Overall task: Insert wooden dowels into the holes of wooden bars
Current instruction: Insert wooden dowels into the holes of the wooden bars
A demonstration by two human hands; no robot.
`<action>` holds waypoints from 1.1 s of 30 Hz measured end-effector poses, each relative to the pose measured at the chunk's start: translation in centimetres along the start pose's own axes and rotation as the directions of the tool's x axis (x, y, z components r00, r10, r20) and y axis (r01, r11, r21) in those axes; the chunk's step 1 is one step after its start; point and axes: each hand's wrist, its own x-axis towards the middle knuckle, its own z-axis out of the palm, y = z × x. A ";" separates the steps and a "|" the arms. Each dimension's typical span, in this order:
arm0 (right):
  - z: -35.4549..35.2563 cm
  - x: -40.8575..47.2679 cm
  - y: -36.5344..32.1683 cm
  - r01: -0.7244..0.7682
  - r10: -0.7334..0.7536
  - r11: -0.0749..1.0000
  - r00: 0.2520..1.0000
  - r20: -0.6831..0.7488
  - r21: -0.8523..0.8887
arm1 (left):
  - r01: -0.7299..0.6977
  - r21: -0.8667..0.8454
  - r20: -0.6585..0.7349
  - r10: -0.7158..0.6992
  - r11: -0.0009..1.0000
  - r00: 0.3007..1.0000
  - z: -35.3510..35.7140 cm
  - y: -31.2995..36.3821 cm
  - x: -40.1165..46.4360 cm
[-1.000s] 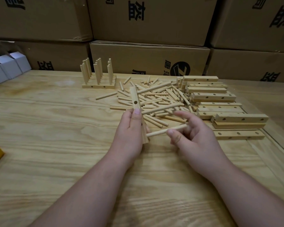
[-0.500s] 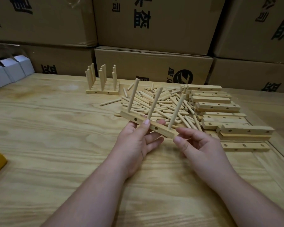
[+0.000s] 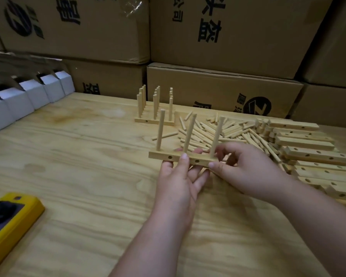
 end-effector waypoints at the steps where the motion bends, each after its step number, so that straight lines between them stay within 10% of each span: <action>1: 0.1 1.0 -0.5 0.023 -0.022 0.999 0.999 0.025 -0.027 | -0.012 -0.026 -0.037 0.011 1.000 0.999 -0.1 0.3 0.3; 8: 2.8 8.4 -2.0 0.121 -0.115 0.990 0.990 0.080 -0.079 | -0.056 -0.099 -0.295 0.024 0.993 0.955 -1.3 0.9 1.8; 33: 10.6 22.6 -0.4 -0.107 0.080 0.939 0.992 -0.094 -0.326 | 0.014 -0.235 -0.326 -0.092 0.972 0.941 -0.8 1.4 2.0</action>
